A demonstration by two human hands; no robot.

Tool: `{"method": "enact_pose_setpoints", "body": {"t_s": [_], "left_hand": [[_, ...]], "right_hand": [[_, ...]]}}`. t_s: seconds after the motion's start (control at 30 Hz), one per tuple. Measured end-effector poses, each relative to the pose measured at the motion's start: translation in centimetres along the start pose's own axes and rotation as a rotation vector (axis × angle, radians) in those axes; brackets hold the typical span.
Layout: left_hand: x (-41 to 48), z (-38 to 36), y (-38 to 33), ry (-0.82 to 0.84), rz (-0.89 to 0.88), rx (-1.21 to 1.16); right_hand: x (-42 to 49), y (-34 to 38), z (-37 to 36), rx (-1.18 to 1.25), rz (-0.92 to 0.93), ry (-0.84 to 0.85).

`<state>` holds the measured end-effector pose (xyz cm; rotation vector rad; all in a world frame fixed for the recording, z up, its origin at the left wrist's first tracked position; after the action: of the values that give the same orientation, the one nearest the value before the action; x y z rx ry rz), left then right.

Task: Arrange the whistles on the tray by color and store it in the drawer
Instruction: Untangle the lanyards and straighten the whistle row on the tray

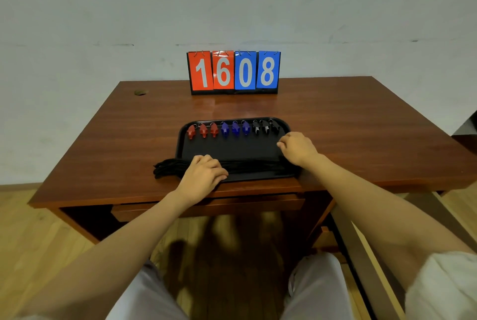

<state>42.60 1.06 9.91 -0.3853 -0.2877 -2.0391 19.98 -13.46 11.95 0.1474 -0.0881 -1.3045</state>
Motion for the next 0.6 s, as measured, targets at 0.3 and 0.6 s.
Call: {"method": "enact_pose_setpoints", "body": {"t_s": [0.3, 0.6], "left_hand": [[0.5, -0.8, -0.4, 0.065, -0.082, -0.056], [0.4, -0.8, 1.4, 0.052, 0.071, -0.025]], "right_hand": [[1.8, -0.6, -0.1, -0.096, -0.104, 0.240], [0.4, -1.0, 0.7, -0.186, -0.153, 0.101]]}}
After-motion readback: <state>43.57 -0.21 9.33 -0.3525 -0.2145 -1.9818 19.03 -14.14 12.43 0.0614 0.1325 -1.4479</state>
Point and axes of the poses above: each hand's wrist, its own x-axis towards the middle knuckle, its own z-axis out of the back of the hand, y = z × x, the point moved 4 cm from there along x, towards the middle knuckle, and after that the axes turned 10 degrees about -z, right-handed, at the moved point
